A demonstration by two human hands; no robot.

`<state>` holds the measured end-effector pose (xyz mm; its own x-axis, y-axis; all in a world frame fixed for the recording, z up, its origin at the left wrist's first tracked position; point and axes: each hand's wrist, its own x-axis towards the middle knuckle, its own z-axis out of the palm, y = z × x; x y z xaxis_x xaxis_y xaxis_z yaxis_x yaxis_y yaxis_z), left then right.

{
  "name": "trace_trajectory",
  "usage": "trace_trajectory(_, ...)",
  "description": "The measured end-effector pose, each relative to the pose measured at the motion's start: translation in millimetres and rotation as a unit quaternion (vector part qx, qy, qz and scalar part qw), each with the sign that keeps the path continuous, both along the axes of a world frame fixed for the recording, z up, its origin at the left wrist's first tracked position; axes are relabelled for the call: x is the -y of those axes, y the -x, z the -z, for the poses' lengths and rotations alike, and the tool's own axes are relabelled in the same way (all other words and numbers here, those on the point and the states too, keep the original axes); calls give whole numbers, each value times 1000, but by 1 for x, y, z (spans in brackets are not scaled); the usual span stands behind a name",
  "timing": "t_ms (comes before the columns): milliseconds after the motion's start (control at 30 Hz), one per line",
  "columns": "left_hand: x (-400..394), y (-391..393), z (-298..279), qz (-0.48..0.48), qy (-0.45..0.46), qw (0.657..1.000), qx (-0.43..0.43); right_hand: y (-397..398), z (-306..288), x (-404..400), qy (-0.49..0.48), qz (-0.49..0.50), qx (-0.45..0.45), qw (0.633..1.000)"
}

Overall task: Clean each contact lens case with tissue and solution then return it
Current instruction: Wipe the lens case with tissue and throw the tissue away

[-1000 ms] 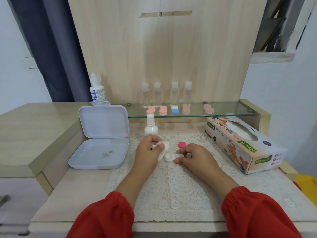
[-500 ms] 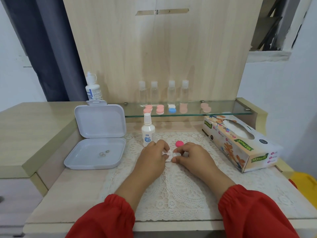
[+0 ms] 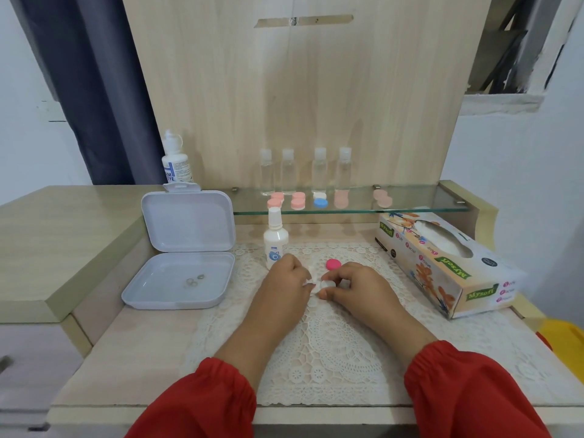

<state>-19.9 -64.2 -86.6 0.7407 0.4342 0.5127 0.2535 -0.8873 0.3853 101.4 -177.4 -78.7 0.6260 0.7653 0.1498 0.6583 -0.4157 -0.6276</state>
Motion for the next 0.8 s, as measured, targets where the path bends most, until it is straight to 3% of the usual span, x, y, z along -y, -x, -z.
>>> trace_trajectory(267, 6, -1, -3, -23, -97, 989, -113, 1, 0, 0, -7, 3, -4, 1000)
trace_trajectory(333, 2, -4, -5, -13, -29, 994, -101, 0, 1, -1, -4, 2, -3, 1000)
trace_trajectory(433, 0, 0, -14, -6, 218, 975, 37, 0, 0, -1, -4, 1, -4, 1000)
trace_trajectory(467, -2, 2, -15, -16, 247, 965, 91, 0, 0, 0, -4, 0, -6, 1000)
trace_trajectory(567, -2, 5, -12, -18, 163, 977, 138, 0, 1, 0, -12, -3, -9, 1000)
trace_trajectory(667, 2, 3, -5, 29, 95, 991, 88, 1, 1, 0, -14, 0, -8, 1000)
trace_trajectory(800, 3, 2, -2, -2, 63, 998, 13, 1, 0, 1, -9, -3, -2, 1000)
